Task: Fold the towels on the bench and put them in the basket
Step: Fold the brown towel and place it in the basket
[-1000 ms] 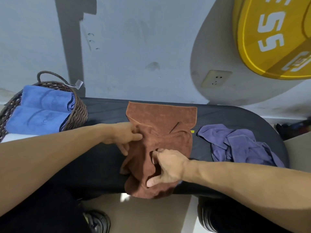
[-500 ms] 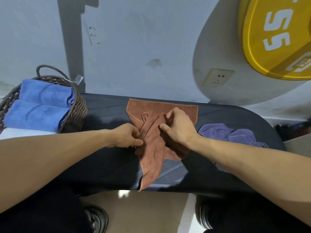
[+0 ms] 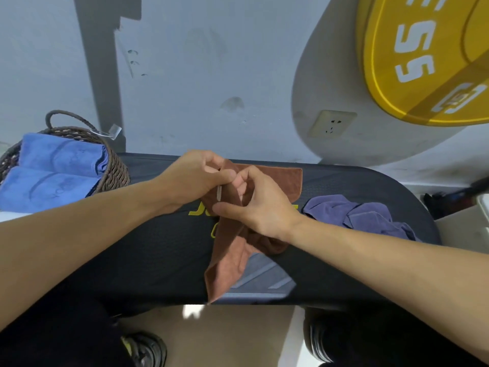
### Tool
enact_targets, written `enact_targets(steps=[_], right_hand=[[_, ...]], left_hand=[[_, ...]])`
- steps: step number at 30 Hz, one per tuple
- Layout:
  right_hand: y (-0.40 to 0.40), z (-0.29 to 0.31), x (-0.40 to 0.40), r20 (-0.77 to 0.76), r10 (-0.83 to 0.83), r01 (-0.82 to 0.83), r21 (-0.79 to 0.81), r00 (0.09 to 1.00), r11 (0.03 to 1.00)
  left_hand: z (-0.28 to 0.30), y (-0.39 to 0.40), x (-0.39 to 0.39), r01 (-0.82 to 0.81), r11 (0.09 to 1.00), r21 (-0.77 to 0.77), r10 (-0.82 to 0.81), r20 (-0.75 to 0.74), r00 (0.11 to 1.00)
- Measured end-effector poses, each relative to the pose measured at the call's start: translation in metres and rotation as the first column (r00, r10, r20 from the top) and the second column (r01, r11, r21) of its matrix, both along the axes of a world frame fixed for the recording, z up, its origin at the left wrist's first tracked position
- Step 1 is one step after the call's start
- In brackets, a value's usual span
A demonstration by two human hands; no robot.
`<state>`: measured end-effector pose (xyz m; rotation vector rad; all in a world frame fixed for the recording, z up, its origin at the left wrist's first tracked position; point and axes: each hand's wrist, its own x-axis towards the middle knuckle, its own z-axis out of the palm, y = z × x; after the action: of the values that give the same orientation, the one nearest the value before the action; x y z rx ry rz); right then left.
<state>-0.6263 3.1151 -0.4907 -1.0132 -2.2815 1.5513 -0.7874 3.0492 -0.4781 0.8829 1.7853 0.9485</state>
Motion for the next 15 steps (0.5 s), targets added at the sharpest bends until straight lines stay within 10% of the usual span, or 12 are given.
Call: enact_targets(steps=[4,15], right_hand=[[0.008,0.023,-0.001,-0.084,0.049,-0.071,-0.277,0.995,0.958],[0.01,0.06,0.011,-0.163,-0.01,-0.079,-0.531,0.986,0.844]], left_hand=[[0.016,-0.009,-0.001,-0.071,0.997,0.042,0.066,0.111,0.992],[0.05,-0.035,0.013,0.345,0.879,0.329,-0.195,-0.412,0.89]])
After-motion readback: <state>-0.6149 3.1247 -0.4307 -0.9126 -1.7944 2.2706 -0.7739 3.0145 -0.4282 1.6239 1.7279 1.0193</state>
